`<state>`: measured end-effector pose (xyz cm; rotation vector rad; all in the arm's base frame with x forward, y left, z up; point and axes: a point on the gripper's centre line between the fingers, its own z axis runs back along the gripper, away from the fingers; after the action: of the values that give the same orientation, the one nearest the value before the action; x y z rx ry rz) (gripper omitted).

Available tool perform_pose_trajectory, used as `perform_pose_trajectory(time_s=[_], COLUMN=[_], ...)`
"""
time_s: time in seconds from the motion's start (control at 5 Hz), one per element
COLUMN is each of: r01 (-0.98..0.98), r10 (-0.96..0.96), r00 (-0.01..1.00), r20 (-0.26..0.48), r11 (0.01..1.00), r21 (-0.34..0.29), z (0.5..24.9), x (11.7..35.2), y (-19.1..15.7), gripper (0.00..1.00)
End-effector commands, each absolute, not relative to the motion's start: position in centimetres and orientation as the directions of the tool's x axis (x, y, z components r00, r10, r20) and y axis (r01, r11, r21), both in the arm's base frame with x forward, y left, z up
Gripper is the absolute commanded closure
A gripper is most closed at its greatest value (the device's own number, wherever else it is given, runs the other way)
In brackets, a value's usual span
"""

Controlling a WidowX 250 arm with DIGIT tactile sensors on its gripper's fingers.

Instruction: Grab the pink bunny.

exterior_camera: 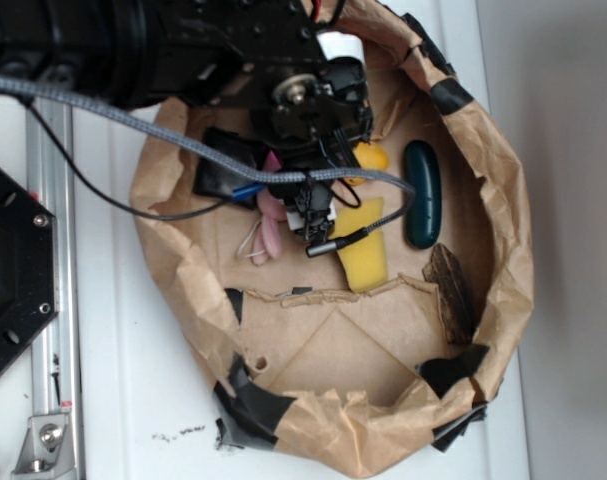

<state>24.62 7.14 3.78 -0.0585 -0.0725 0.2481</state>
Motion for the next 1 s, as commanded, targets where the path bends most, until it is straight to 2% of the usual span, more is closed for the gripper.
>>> perform_pose_trajectory(time_s=[0.0, 0.2, 0.4, 0.6, 0.8], r01=[0.062, 0.201, 0.2, 0.119, -0.136], r10=[-0.045, -0.171, -0.177, -0.101, 0.159], r00=[0.987, 0.969, 0.972, 0.987, 0.984], r20=[0.156, 0.179, 0.157, 0.124, 0.079], r11=[0.992, 0.965, 0.968, 0.982, 0.961], r21=[-0.108, -0.166, -0.149, -0.147, -0.242], z=[13.8, 18.9, 20.4, 18.8, 14.6], x=[27.5, 28.5, 28.4, 27.1, 25.4], y=[4.5, 2.6, 1.6, 3.1, 5.8], gripper=[1.0, 1.0, 1.0, 0.19, 0.0])
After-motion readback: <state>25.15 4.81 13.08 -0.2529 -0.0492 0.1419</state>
